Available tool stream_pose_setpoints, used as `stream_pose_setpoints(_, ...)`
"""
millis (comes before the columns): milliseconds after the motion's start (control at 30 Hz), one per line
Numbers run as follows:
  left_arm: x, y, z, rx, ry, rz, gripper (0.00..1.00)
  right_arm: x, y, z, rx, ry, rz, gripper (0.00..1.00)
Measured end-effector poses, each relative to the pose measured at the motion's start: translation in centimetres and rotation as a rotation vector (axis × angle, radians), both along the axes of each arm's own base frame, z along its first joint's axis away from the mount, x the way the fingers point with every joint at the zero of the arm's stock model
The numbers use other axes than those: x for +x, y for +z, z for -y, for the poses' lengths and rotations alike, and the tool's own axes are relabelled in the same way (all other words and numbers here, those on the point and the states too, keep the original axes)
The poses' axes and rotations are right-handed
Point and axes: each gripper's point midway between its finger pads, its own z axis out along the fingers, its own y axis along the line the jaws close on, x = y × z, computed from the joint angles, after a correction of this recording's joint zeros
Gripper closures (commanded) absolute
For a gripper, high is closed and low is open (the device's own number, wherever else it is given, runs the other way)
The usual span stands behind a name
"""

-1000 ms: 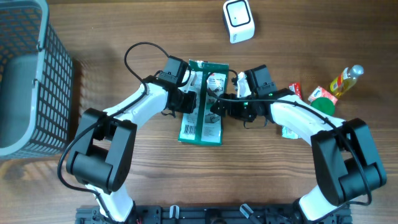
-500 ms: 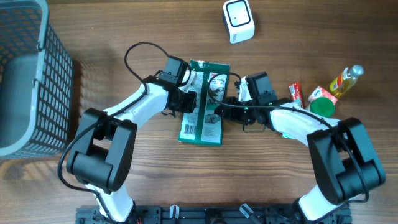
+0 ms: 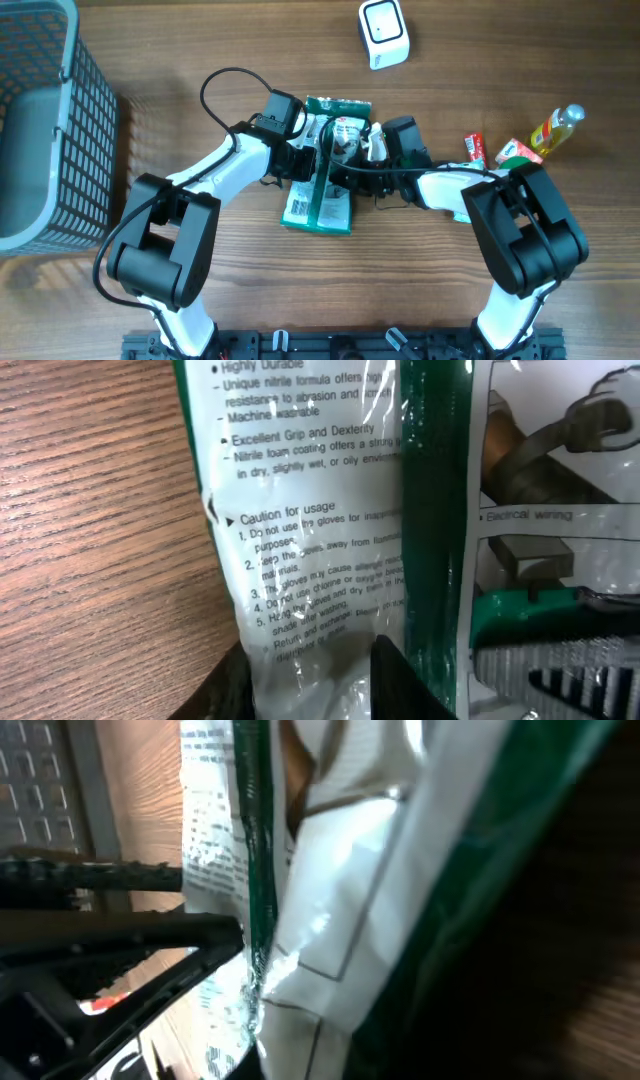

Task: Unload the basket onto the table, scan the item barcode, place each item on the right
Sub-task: 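Raise the gloves pack with the right gripper under the white scanner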

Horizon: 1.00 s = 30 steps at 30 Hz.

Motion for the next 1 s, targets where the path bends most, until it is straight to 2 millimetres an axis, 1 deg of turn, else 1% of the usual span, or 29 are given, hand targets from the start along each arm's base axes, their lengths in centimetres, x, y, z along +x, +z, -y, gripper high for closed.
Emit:
stream_pose_setpoints(33, 0.0, 0.0, 0.1, -0.005, -0.001, -0.002, 0.70, 0.0, 0.0, 0.0, -0.001, 0.002, 0.003, 0.93)
stream_pose_setpoints(67, 0.0, 0.0, 0.1, -0.006, -0.002, -0.002, 0.69, 0.0, 0.0, 0.0, -0.001, 0.004, 0.006, 0.94)
stream_pose_setpoints(100, -0.1, 0.0, 0.2, -0.009, -0.003, -0.004, 0.66, 0.0, 0.0, 0.0, -0.006, 0.013, 0.019, 0.95)
stream_pose_setpoints(200, 0.1, 0.3, 0.0, -0.017, 0.003, -0.004, 0.64, 0.0, -0.1, 0.0, -0.011, 0.028, 0.037, 0.96)
stream_pose_setpoints(267, 0.7, 0.8, -1.4, -0.015, 0.042, 0.003, 0.58, 0.0, -0.1, 0.1, -0.013, 0.031, 0.040, 0.96)
stream_pose_setpoints(300, 1.4, 1.6, -2.4, -0.021, 0.072, 0.023, 0.55, 0.0, -0.1, 0.0, -0.013, 0.033, 0.043, 0.96)
stream_pose_setpoints(367, 3.3, 4.5, -5.3, -0.027, 0.154, 0.105, 0.52, 0.0, -0.1, 0.0, -0.014, 0.036, 0.047, 0.96)
stream_pose_setpoints(400, 4.1, 5.7, -7.2, -0.014, 0.205, 0.138, 0.47, 0.0, -0.1, 0.0, -0.014, 0.037, 0.048, 0.96)
stream_pose_setpoints(467, 5.0, 6.1, -10.3, 0.023, 0.280, 0.159, 0.28, 0.0, -0.1, 0.0, -0.015, 0.039, 0.051, 0.96)
stream_pose_setpoints(500, 5.2, 6.0, -12.0, 0.046, 0.319, 0.158, 0.00, 0.0, -0.1, 0.0, -0.015, 0.040, 0.051, 0.96)
stream_pose_setpoints(533, 5.4, 6.0, -13.3, 0.059, 0.354, 0.160, 0.00, 0.0, -0.1, 0.0, -0.015, 0.040, 0.051, 0.96)
stream_pose_setpoints(600, 5.5, 5.9, -14.9, 0.074, 0.388, 0.161, 0.00, 0.0, -0.1, 0.0, -0.015, 0.041, 0.053, 0.95)
stream_pose_setpoints(633, 5.6, 5.9, -15.5, 0.079, 0.403, 0.160, 0.00, 0.0, -0.1, 0.0, -0.016, 0.044, 0.057, 0.96)
stream_pose_setpoints(700, 5.6, 5.9, -15.9, 0.083, 0.413, 0.159, 0.00, 0.0, -0.1, 0.0, -0.017, 0.047, 0.060, 0.96)
stream_pose_setpoints(833, 5.6, 5.9, -15.9, 0.083, 0.413, 0.159, 0.00, -0.3, -0.1, 0.2, -0.036, 0.074, 0.062, 0.96)
stream_pose_setpoints(900, 5.5, 5.9, -15.9, 0.083, 0.413, 0.158, 0.00, -1.4, 0.3, 1.0, -0.103, 0.121, 0.027, 0.96)
stream_pose_setpoints(933, 5.5, 5.9, -15.9, 0.083, 0.413, 0.158, 0.00, -1.7, 1.4, 1.2, -0.132, 0.158, 0.034, 0.96)
stream_pose_setpoints(967, 5.5, 5.9, -15.9, 0.084, 0.413, 0.159, 0.00, -1.5, 3.1, 1.4, -0.162, 0.198, 0.067, 0.96)
stream_pose_setpoints(1000, 5.5, 5.9, -15.9, 0.084, 0.413, 0.159, 0.00, -0.8, 6.1, 1.5, -0.198, 0.247, 0.153, 0.96)
